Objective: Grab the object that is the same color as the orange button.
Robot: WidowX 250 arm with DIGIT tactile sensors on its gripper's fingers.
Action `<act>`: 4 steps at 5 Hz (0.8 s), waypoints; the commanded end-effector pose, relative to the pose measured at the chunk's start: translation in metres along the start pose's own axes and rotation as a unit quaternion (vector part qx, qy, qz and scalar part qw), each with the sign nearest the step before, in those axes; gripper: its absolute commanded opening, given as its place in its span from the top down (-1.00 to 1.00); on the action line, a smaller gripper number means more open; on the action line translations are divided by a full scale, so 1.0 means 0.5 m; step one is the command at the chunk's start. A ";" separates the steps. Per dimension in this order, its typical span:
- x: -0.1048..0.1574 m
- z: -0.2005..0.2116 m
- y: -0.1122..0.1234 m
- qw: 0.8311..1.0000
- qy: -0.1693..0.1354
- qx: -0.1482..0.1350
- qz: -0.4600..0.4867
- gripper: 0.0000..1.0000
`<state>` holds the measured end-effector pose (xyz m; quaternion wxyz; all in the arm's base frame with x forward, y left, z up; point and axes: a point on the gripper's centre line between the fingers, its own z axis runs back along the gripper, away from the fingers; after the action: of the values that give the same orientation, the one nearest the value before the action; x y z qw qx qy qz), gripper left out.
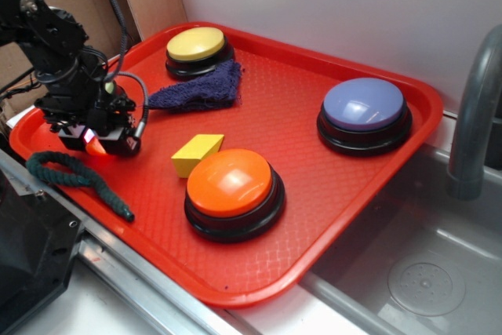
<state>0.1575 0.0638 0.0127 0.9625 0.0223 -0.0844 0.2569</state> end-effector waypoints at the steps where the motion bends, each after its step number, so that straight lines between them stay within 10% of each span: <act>1: 0.049 0.156 -0.081 0.999 0.022 -0.033 -0.035 1.00; 3: 0.064 0.298 -0.164 0.986 0.019 -0.106 -0.131 1.00; 4: 0.071 0.312 -0.183 0.984 -0.008 -0.093 -0.151 1.00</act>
<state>0.2071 -0.0143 0.1568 0.9897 -0.0507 -0.0834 0.1044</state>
